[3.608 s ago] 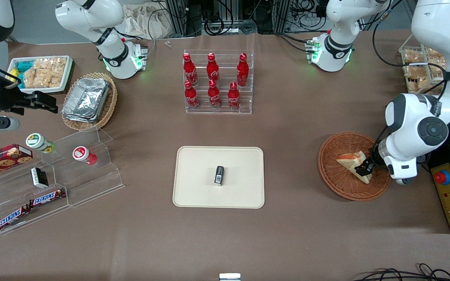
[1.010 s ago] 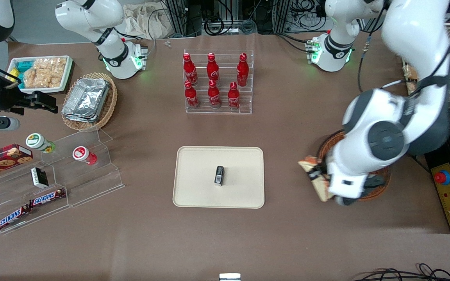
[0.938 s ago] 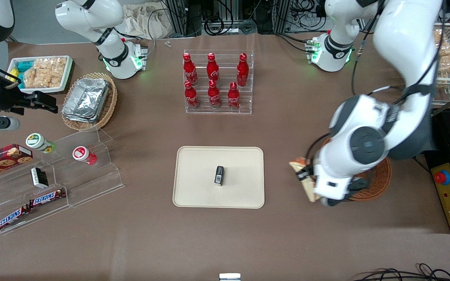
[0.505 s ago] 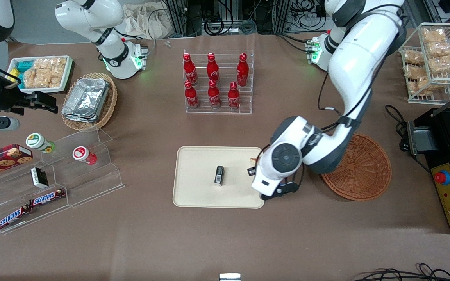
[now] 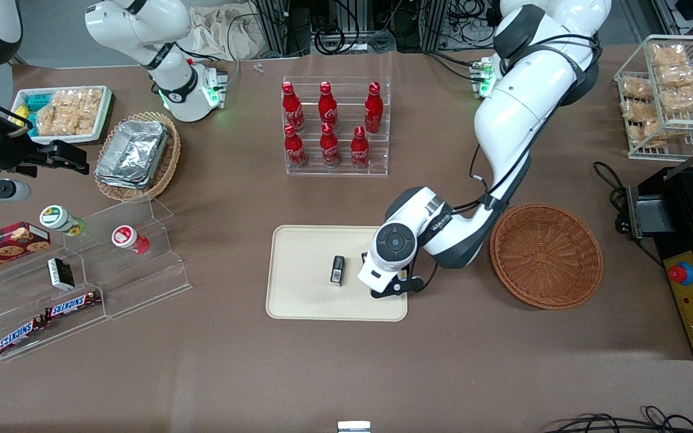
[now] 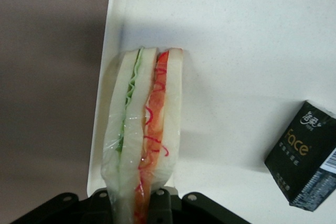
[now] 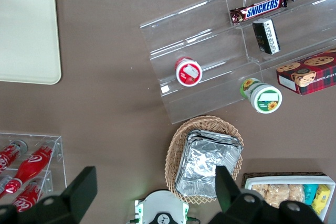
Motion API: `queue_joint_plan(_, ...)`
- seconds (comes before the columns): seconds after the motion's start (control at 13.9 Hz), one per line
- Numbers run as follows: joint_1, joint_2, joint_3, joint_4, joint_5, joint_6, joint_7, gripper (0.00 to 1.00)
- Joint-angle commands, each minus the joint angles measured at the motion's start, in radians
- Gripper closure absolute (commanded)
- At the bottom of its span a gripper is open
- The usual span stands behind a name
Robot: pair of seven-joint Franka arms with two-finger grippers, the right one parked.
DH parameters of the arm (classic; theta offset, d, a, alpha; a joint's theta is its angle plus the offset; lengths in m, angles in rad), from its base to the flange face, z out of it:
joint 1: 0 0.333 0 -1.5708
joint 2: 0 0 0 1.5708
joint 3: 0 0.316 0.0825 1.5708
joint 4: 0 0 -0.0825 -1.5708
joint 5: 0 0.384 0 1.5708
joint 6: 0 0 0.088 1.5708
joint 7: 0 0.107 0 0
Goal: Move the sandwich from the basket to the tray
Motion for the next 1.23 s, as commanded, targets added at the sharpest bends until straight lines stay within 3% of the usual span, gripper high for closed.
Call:
queue_joint_plan(0.0,-0.011,0.019,0.005,0.042,0.022,0.003,0.010,0.00)
queue_joint_plan(0.43,0.035,-0.100,0.005,0.042,0.022,-0.032,-0.063,0.00)
queue_joint_plan(0.58,0.068,-0.171,0.005,0.042,0.021,-0.205,-0.056,0.00)
queue_joint_plan(0.72,0.150,-0.246,-0.002,0.016,0.002,-0.247,-0.056,0.00)
queue_joint_plan(1.15,0.354,-0.671,-0.019,-0.461,-0.056,-0.134,-0.001,0.00)
